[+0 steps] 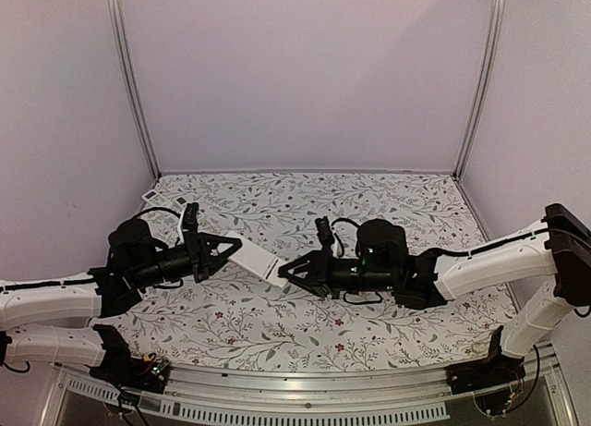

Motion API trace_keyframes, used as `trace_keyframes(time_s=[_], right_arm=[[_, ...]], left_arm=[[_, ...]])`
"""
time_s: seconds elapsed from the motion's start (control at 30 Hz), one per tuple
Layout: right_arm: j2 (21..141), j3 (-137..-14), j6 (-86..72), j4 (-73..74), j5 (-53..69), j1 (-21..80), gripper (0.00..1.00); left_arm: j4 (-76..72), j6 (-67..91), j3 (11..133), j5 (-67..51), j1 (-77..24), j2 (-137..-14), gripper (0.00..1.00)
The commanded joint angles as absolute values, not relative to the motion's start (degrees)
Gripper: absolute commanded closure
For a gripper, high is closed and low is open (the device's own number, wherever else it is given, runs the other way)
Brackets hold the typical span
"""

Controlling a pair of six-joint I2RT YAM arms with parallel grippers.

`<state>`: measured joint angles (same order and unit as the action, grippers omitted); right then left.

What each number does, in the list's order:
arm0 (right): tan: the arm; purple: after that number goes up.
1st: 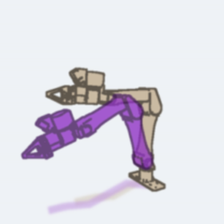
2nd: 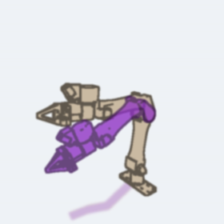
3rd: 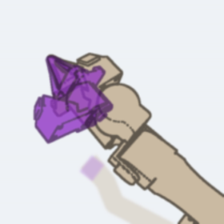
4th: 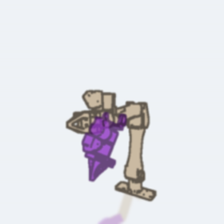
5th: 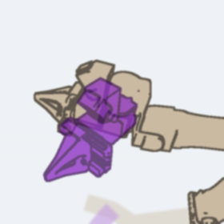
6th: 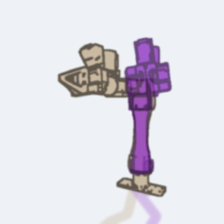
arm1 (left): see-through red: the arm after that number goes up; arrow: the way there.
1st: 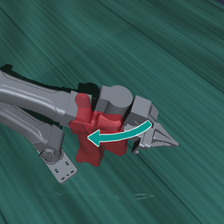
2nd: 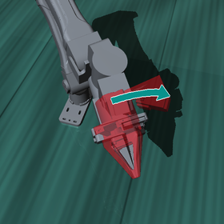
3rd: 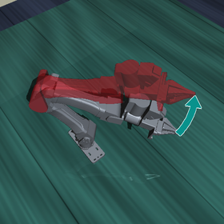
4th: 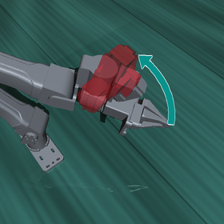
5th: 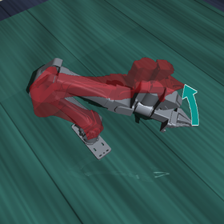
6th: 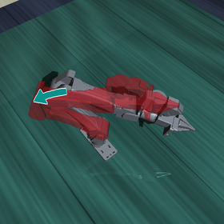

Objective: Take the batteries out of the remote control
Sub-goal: Remove the battery cover from the remote control.

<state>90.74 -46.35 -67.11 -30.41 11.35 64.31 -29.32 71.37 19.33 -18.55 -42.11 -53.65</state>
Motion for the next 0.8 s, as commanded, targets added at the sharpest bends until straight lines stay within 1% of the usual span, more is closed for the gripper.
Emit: trace_keyframes(time_s=[0.0,0.17,0.5,0.63,0.77], right_arm=[[88.53,-45.18,-66.86,-28.43,11.47,63.99,0.80],[88.01,-44.79,-67.23,-28.43,11.30,63.98,0.84],[85.32,-43.56,-67.72,-28.45,10.72,63.98,0.84],[85.23,-43.24,-67.85,-28.98,10.72,63.98,0.89],[86.05,-43.56,-67.60,-29.44,10.80,64.01,0.89]], left_arm=[[-29.39,70.36,18.65,-17.72,-42.40,-53.94,1.00],[-29.21,70.44,18.33,-17.35,-42.37,-53.88,1.00],[-27.92,72.49,17.23,-15.10,-41.80,-53.94,1.00],[-28.29,72.42,17.57,-15.54,-41.66,-54.31,1.00],[-29.14,72.41,17.49,-16.03,-41.59,-54.57,1.00]])
